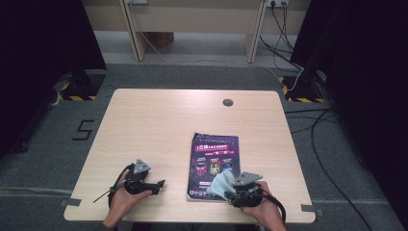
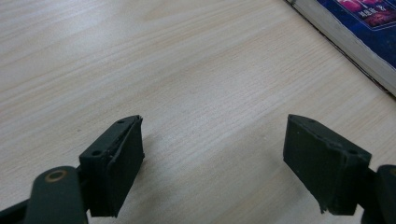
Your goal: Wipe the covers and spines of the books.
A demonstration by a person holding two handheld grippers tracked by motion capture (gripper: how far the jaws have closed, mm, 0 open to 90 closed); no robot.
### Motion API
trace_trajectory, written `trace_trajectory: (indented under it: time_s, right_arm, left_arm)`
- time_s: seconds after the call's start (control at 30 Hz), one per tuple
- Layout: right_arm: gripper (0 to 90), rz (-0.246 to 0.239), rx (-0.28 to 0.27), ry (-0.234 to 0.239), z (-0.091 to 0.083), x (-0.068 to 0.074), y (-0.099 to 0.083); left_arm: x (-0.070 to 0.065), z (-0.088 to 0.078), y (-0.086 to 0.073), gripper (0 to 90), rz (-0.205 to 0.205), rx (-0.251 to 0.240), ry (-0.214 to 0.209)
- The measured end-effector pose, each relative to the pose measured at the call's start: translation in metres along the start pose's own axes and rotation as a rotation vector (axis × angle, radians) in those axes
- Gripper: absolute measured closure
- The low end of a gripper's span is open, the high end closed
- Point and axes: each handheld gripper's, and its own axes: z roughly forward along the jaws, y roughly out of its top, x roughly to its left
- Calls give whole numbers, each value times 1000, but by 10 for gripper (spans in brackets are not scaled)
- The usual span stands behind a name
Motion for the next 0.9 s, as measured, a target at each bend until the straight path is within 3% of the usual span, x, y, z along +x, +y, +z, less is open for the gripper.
trace_trajectory:
  time_s: [0.2,0.33,0.43,0.53,0.67,0.77,0.9]
  right_arm:
    - [549,0,-11,21,-2,-1,-5]
    - [542,21,-16,-45,-4,-10,-7]
    - [543,59,-7,-104,-9,-25,-12]
    - [563,96,-10,-83,-12,-29,-16]
    - [565,53,8,-20,-14,-18,-17]
    - [564,11,18,-18,-17,-11,-18]
    - [543,52,5,6,-16,-16,-20]
  left_arm:
    - [0,0,0,194,4,1,0]
    - [0,1,0,194,3,3,-3]
    - [-1,0,1,194,5,1,-4]
    - [-1,1,0,194,4,3,-4]
    - [0,1,0,195,4,4,-3]
    - [-2,1,1,194,6,-1,-5]
    - [-6,1,1,194,-3,-15,-27]
